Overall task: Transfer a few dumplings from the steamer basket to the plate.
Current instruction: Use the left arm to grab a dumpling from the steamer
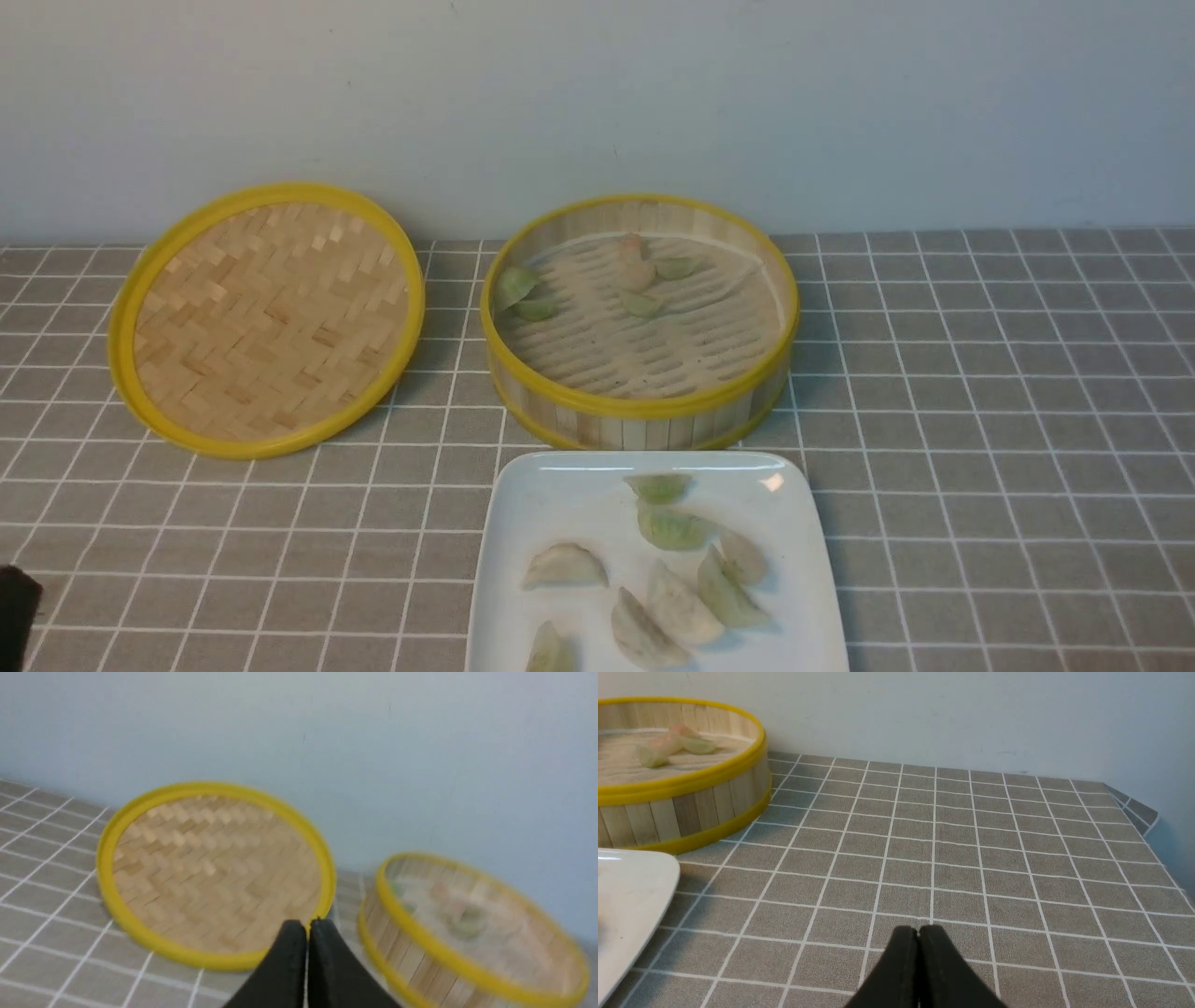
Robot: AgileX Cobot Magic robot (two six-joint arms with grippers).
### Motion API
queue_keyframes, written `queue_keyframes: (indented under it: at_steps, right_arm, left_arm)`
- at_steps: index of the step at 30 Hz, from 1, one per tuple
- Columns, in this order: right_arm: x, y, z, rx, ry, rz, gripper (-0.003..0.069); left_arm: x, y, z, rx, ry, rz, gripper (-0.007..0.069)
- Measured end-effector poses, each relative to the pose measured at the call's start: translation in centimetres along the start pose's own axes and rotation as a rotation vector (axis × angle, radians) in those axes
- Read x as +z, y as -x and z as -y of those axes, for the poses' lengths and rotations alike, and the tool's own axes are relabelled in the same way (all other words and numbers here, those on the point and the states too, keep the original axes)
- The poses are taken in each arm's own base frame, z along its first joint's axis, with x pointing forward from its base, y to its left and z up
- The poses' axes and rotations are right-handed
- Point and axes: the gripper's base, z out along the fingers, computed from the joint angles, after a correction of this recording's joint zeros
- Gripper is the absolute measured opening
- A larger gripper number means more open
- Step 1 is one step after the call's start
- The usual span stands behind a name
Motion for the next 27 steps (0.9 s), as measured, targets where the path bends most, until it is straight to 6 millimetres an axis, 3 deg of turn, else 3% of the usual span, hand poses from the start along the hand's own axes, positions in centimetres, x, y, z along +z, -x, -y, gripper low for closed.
queue_keyframes:
  at_steps: [3,6,8,9,10,11,13,15,20,23,25,26,27]
  right_arm:
    - [0.0,0.1,-0.1,0.064,0.011,0.015,-0.001]
    - [0.0,0.9,-0.3,0.327,0.052,0.098,-0.001]
    - [-0.1,1.5,-0.3,0.455,0.071,0.162,-0.001]
    - [-0.2,2.0,-0.2,0.566,0.086,0.213,-0.001]
    - [-0.2,2.1,-0.2,0.583,0.087,0.227,-0.001]
    - [-0.3,2.5,0.0,0.627,0.09,0.274,-0.001]
    - [-0.4,2.7,0.1,0.635,0.088,0.303,-0.001]
    - [-0.5,3.1,0.3,0.61,0.078,0.35,-0.001]
    - [-0.6,3.2,0.4,0.595,0.072,0.371,-0.001]
    - [-0.5,3.0,0.2,0.608,0.083,0.342,-0.001]
    - [-0.5,2.9,-0.3,0.617,0.113,0.222,-0.001]
    - [-0.6,3.1,-0.3,0.617,0.114,0.226,-0.001]
    - [-0.8,4.1,-0.6,0.61,0.136,0.15,-0.001]
  left_arm:
    - [-0.1,1.1,0.0,-0.136,-0.006,0.123,-0.0005]
    - [-0.6,3.2,-0.4,-0.269,-0.007,0.358,-0.0005]
    - [-0.8,4.0,-0.3,-0.313,-0.016,0.427,-0.0005]
    - [-1.2,5.3,0.2,-0.334,-0.042,0.472,-0.0005]
    - [-1.2,5.5,0.4,-0.335,-0.046,0.476,-0.0005]
    - [-1.6,7.5,1.6,-0.324,-0.091,0.497,-0.0005]
    - [-1.7,8.6,2.4,-0.292,-0.113,0.488,-0.0005]
    - [-1.1,11.6,4.8,-0.189,-0.14,0.394,-0.0005]
    - [2.5,15.3,8.0,-0.007,-0.085,0.054,-0.0005]
    - [5.1,15.9,8.7,0.069,-0.035,-0.146,-0.0005]
    - [8.7,15.8,9.2,0.172,0.003,-0.43,-0.0005]
    - [8.6,15.9,9.3,0.171,0.001,-0.437,-0.0005]
    - [11.0,15.1,9.3,0.223,-0.002,-0.597,-0.0005]
